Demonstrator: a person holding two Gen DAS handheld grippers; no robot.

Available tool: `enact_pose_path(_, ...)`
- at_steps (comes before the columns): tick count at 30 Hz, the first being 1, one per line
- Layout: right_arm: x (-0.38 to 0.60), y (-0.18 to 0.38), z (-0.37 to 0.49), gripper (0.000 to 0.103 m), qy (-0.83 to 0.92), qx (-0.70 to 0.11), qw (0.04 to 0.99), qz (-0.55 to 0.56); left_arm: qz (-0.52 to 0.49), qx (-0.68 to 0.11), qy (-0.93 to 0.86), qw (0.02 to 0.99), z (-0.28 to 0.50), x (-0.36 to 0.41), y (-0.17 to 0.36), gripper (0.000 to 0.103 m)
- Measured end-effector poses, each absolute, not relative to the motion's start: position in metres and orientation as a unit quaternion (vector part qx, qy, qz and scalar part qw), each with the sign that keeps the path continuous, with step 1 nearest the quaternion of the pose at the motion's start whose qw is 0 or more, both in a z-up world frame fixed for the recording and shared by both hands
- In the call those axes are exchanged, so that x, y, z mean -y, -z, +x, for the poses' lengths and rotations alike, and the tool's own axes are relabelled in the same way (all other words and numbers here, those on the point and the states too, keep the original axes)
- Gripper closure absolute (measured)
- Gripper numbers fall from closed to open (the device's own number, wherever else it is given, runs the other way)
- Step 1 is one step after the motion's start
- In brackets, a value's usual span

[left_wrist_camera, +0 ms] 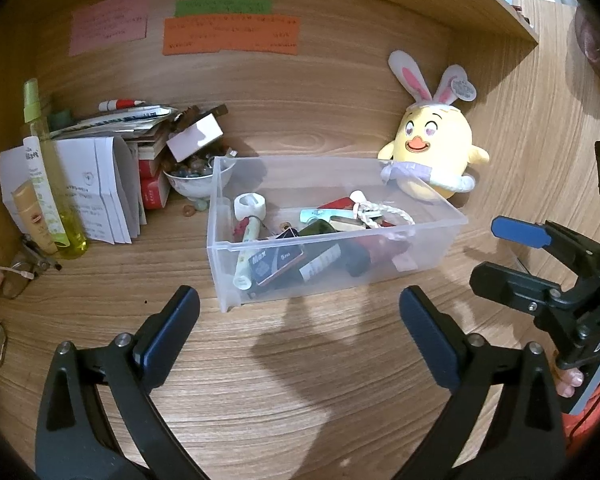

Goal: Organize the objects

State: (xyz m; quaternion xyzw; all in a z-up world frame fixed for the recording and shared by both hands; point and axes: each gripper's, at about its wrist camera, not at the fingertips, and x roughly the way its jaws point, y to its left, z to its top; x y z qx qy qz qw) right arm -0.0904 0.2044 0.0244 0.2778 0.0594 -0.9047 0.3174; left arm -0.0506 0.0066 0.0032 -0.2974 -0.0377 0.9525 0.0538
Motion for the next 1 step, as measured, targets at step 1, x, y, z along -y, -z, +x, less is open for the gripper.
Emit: enact_pose_path(1, -0.2042, -0.0240, -0.0904, 0.005, 0.905, -0.060, 0.317, 0.278, -0.298, 0.038, -0.952, 0.054, -0.0506, -0.0066, -0.0033, 0.002)
